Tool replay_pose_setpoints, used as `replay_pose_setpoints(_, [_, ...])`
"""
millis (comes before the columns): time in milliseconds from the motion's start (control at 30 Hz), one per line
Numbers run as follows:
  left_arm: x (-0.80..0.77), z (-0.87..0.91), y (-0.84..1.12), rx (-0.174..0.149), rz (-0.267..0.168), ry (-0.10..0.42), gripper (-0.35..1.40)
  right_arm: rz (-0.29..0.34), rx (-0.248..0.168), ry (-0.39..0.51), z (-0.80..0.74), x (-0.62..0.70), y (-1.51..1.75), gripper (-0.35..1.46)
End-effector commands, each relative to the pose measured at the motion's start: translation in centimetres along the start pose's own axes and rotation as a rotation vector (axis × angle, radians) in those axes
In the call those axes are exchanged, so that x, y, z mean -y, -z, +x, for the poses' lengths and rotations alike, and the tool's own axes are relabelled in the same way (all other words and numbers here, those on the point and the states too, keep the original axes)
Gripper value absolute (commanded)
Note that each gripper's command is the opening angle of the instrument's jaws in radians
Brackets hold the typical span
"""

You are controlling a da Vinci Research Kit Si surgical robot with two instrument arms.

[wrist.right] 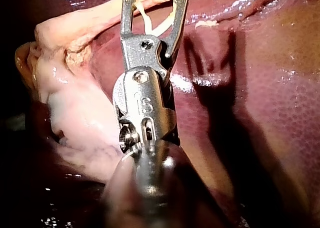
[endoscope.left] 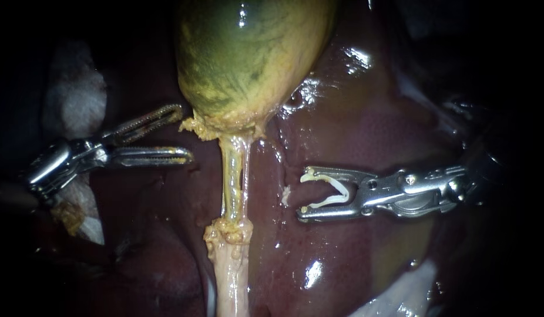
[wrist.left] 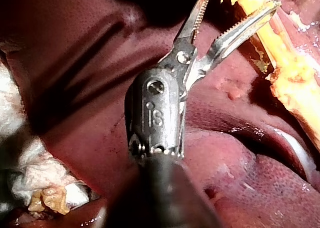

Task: Grabbing gallbladder

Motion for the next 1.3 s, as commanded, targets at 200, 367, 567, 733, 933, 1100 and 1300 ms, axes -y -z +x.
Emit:
replay_pose_setpoints(200, [0.02, -0.15, -0.16, 0.028, 0.017, 0.027, 0.45, 0.001, 0.000, 0.000, 0.00, 0.00, 0.00, 0.60])
replay_pose_setpoints(367, [0.03, -0.25, -0.20, 0.032, 0.023, 0.031, 0.41, 0.001, 0.000, 0.000, 0.00, 0.01, 0.01, 0.60])
replay_pose_setpoints(567, [0.05, -0.25, -0.20, 0.031, 0.026, 0.043, 0.26, 0.001, 0.000, 0.000, 0.00, 0.01, 0.02, 0.60])
replay_pose_setpoints(733, [0.05, -0.25, -0.20, 0.030, 0.029, 0.061, 0.16, 0.002, 0.000, 0.000, 0.00, 0.01, 0.03, 0.60])
replay_pose_setpoints(933, [0.04, -0.26, -0.17, 0.029, 0.029, 0.091, 0.01, 0.002, 0.000, 0.000, 0.00, 0.01, 0.03, 0.60])
replay_pose_setpoints(1100, [0.05, -0.25, -0.13, 0.029, 0.028, 0.103, -0.13, 0.002, 0.000, 0.000, 0.00, 0.01, 0.03, 0.60])
replay_pose_setpoints(1300, [0.03, -0.24, -0.05, 0.030, 0.028, 0.116, -0.29, 0.002, 0.000, 0.000, 0.00, 0.01, 0.03, 0.60])
